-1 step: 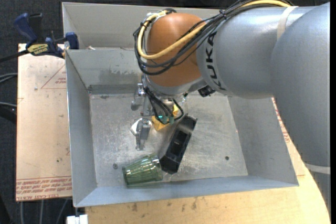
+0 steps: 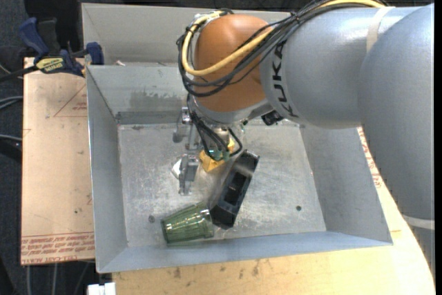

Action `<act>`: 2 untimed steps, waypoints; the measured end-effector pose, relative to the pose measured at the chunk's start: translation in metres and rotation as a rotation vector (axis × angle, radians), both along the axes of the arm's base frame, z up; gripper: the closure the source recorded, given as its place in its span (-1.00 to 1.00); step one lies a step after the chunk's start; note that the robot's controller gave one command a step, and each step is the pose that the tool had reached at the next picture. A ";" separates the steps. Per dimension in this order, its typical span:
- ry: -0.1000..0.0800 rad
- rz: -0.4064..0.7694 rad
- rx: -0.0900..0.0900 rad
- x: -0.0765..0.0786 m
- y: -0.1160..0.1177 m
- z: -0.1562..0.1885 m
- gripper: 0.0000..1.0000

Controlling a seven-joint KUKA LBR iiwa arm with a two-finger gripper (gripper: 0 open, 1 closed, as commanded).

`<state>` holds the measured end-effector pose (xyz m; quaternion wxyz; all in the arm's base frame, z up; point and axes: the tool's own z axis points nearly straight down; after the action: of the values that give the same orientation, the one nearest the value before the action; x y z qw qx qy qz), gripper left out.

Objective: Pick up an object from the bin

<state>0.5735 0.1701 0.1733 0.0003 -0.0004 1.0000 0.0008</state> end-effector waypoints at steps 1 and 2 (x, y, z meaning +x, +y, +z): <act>-0.010 0.155 0.003 0.019 -0.011 -0.022 -1.00; -0.003 0.341 -0.001 0.020 -0.036 -0.078 -1.00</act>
Offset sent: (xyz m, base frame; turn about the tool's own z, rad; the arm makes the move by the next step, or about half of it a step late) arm 0.0163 -0.0453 -0.1000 -0.3164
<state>0.5931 0.1338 0.0951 0.0015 -0.1699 0.9855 0.0003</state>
